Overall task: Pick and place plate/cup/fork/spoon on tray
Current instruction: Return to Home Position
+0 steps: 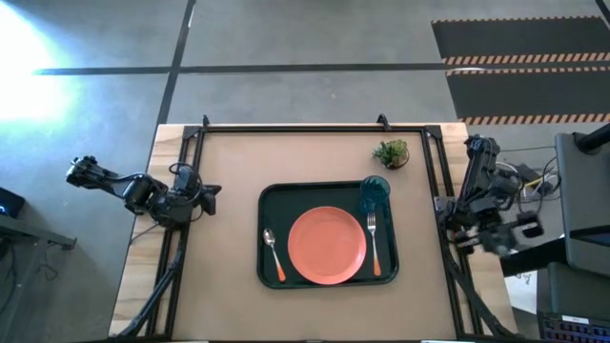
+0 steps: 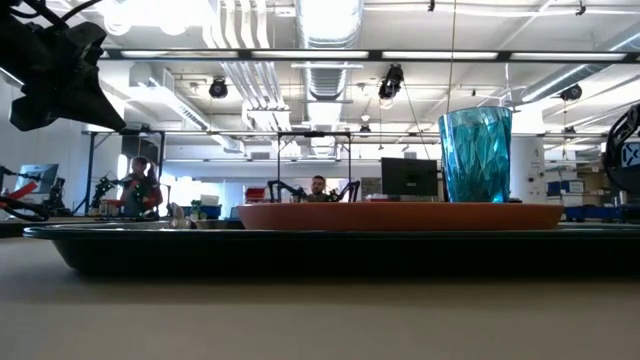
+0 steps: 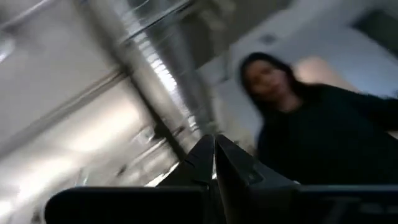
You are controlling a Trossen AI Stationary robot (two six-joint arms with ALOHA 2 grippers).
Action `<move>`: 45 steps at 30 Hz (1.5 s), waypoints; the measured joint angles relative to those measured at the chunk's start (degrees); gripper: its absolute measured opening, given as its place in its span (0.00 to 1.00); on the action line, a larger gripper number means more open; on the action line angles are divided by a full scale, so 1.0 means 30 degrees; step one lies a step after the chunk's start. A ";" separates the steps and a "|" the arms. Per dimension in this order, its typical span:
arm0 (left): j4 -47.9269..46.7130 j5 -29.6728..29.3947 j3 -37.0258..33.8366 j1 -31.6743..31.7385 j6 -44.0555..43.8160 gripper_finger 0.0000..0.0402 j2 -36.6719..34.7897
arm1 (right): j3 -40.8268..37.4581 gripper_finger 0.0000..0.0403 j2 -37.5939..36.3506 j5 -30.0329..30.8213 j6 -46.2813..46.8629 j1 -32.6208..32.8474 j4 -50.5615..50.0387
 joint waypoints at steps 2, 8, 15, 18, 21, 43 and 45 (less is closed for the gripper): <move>-0.0012 0.0000 0.0000 -0.0007 0.0002 0.00 0.0002 | -0.0093 0.02 0.0053 0.2535 0.2588 0.0000 -0.1006; -0.0079 0.0000 0.0000 0.0000 0.0053 0.00 0.0000 | -0.0505 0.02 -0.0192 0.5438 0.8278 -0.0007 -0.1245; -0.0117 0.0000 -0.0022 -0.0006 0.0067 0.00 0.0007 | -0.1060 0.02 -0.0522 0.5995 1.4249 -0.0007 -0.1335; -0.0117 0.0000 -0.0022 -0.0007 0.0067 0.00 0.0011 | -0.1370 0.02 -0.0934 0.6060 1.4872 -0.0007 -0.1284; -0.0120 0.0002 -0.0022 -0.0007 0.0067 0.00 0.0021 | -0.1894 0.02 -0.1342 0.6329 1.5395 -0.0007 -0.1295; -0.0131 -0.0029 -0.0022 -0.0007 0.0264 0.00 0.0028 | -0.2420 0.02 -0.1630 1.0282 1.2244 -0.1499 -0.3654; -0.0138 -0.0037 -0.0022 -0.0007 0.0264 0.00 0.0029 | -0.2420 0.02 -0.1630 0.9712 1.2122 -0.2319 -0.3648</move>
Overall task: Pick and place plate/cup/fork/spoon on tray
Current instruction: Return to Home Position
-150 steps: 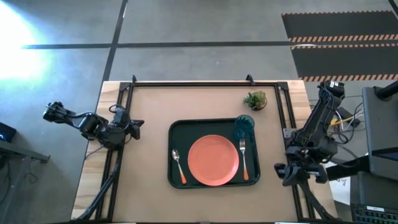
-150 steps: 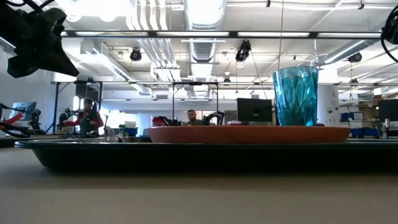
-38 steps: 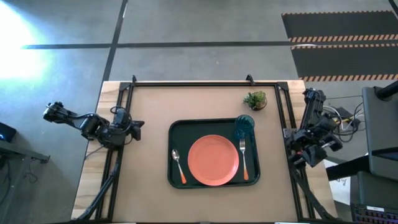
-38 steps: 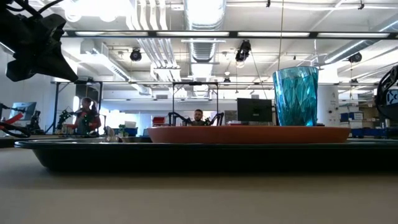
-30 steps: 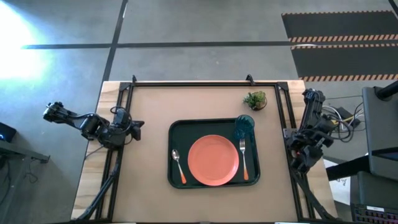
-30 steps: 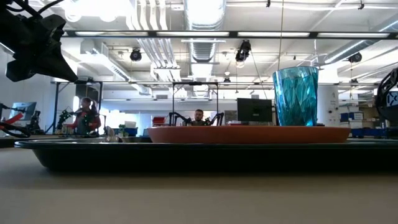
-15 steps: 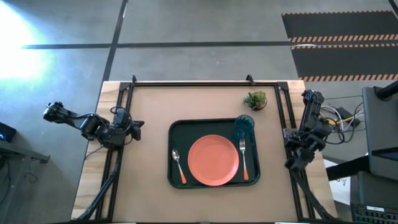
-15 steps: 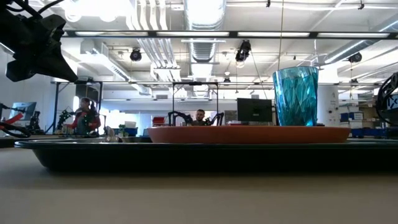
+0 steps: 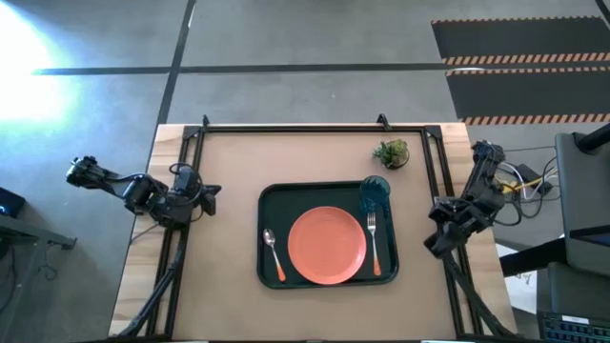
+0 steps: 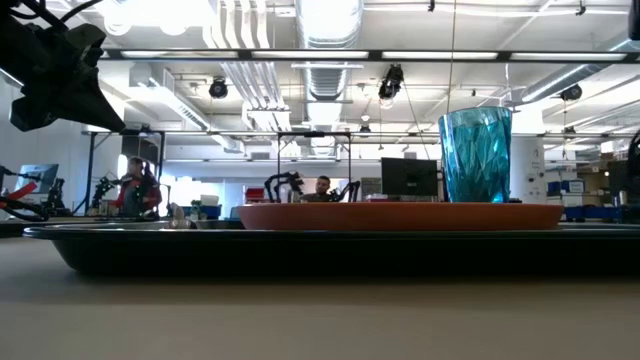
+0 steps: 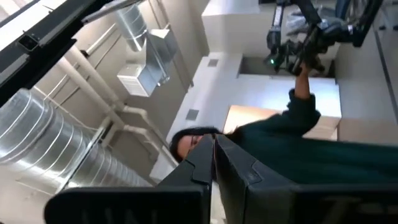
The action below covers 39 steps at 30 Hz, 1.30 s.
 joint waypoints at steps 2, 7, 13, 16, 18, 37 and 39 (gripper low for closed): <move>0.0000 -0.0028 0.0000 0.0000 0.0000 0.00 0.0006 | -0.0007 0.02 0.0000 -0.0759 -0.0008 -0.1011 0.0043; -0.0007 -0.0035 0.0000 0.0005 0.0000 0.00 0.0006 | -0.0007 0.02 0.0022 -0.3276 0.0473 -0.4234 0.0024; -0.0095 -0.0037 0.0000 0.0001 0.0343 0.00 0.0002 | -0.0007 0.02 0.0024 -0.7640 0.1565 -0.8592 -0.0028; -0.0059 -0.0035 0.0000 0.0000 0.0837 0.00 -0.0001 | -0.0007 0.02 0.0022 -0.9626 0.2677 -1.0460 -0.0020; -0.0001 -0.0020 0.0006 0.0000 0.0874 0.00 -0.0008 | -0.0011 0.02 0.0022 -1.0889 0.3413 -1.1459 0.0049; 0.4504 0.1552 0.0015 0.0000 0.8923 0.00 -0.1623 | -0.0015 0.02 0.0022 -1.6248 0.3378 -1.6245 0.0137; 0.5458 0.2204 -0.0007 0.0000 0.9796 0.00 -0.2474 | -0.0022 0.02 0.0027 -1.6248 0.3373 -1.6238 0.0236</move>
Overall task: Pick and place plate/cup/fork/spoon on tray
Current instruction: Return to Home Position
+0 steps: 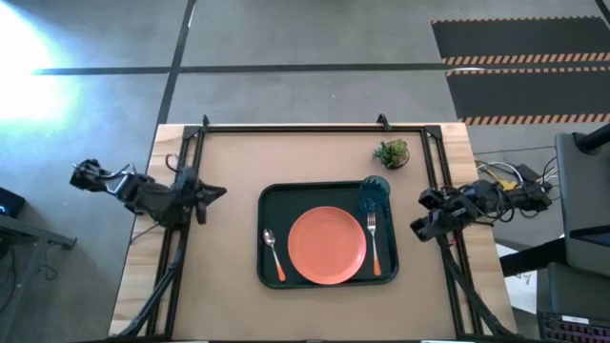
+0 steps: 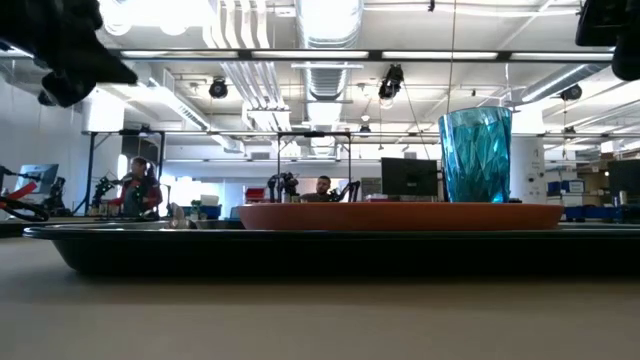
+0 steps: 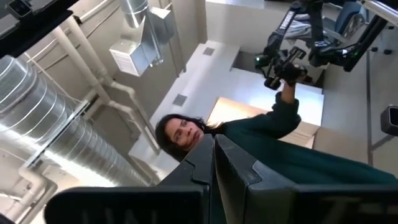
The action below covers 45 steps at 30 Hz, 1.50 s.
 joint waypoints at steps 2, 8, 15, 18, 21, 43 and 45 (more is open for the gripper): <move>0.0644 0.0877 -0.0046 0.0000 0.0491 0.00 -0.0929 | 0.0000 0.02 -0.0005 0.0035 0.0000 0.0000 0.0046; 0.3982 0.5427 -0.1377 0.0005 0.1891 0.00 -0.3860 | 0.0000 0.02 -0.0005 0.0507 -0.0022 0.0000 0.0111; 0.9391 0.9456 -0.5334 0.0000 0.2608 0.00 -0.5956 | 0.0000 0.02 0.0003 0.1013 -0.0565 0.0000 0.0861; 1.0743 0.9829 -0.6204 0.0000 0.2433 0.00 -0.5620 | -0.0007 0.02 -0.0012 0.0850 -0.0887 0.0000 0.1339; 1.1867 1.0690 -0.7103 0.0008 0.2997 0.00 -0.5872 | -0.0007 0.02 -0.0005 0.0838 -0.1353 0.0007 0.2249; 1.4214 0.8310 -0.9287 0.0007 0.2512 0.00 -0.5670 | -0.0007 0.02 0.0003 0.0801 -0.2475 0.0007 0.2746; 1.4134 0.8296 -0.9239 0.0007 0.2510 0.00 -0.5643 | -0.0007 0.02 0.0003 0.0801 -0.2379 0.0007 0.2748</move>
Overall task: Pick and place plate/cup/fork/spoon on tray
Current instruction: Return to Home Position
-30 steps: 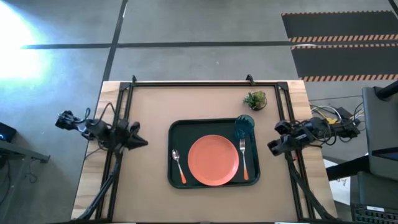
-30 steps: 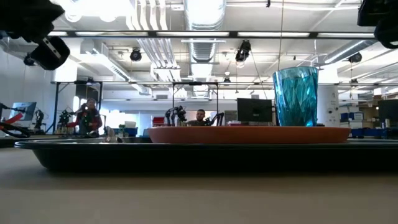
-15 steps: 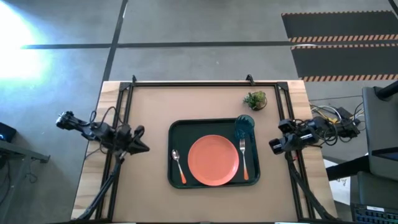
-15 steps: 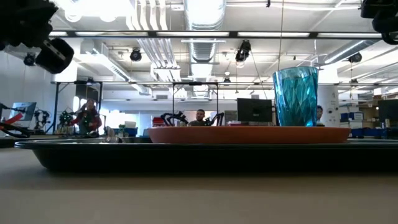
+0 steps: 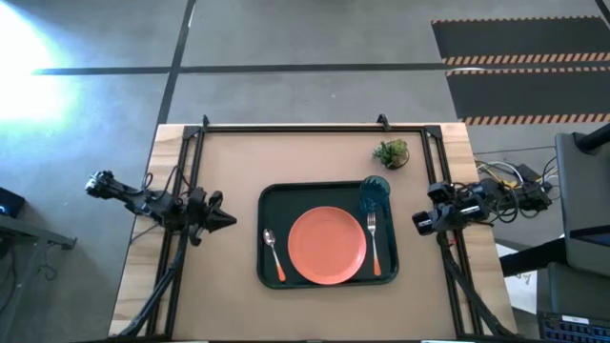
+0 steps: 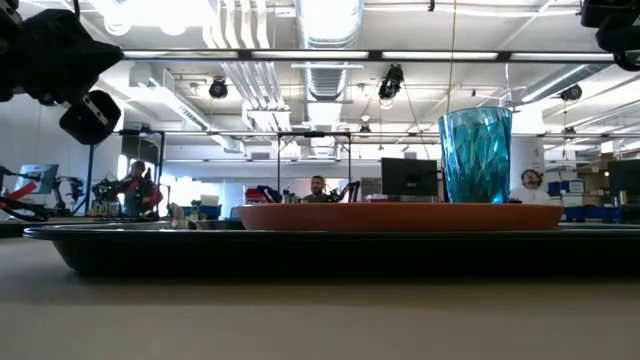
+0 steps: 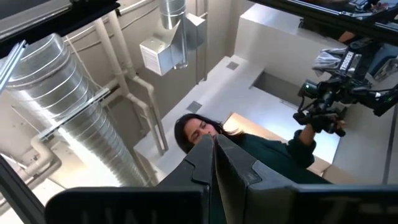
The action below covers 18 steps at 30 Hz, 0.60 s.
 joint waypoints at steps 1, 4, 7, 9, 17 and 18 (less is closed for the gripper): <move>-0.0001 0.0000 0.0000 0.0000 -0.0006 0.00 0.0000 | 0.0000 0.02 0.0000 0.0000 0.0004 0.0000 -0.0003; 0.0043 0.0098 -0.0054 0.0000 0.0089 0.00 0.0000 | 0.0000 0.02 0.0000 0.0000 0.0062 0.0000 -0.0001; 0.0088 0.0043 -0.0097 0.0007 0.0712 0.00 0.0204 | 0.0000 0.02 0.0000 0.0000 0.0101 0.0000 -0.0005; 0.0094 0.0037 -0.0116 0.0021 0.1694 0.00 0.0542 | 0.0000 0.02 0.0000 -0.0091 0.0136 0.0000 -0.0005; 0.1262 -0.0478 -0.0100 0.0109 0.9974 0.00 0.2454 | 0.0000 0.02 0.0118 -0.0459 -0.0009 0.0000 -0.0149; 0.1436 -0.0704 -0.0079 0.0109 1.0544 0.00 0.2685 | 0.0000 0.02 0.0195 -0.0468 -0.0205 0.0000 -0.0218</move>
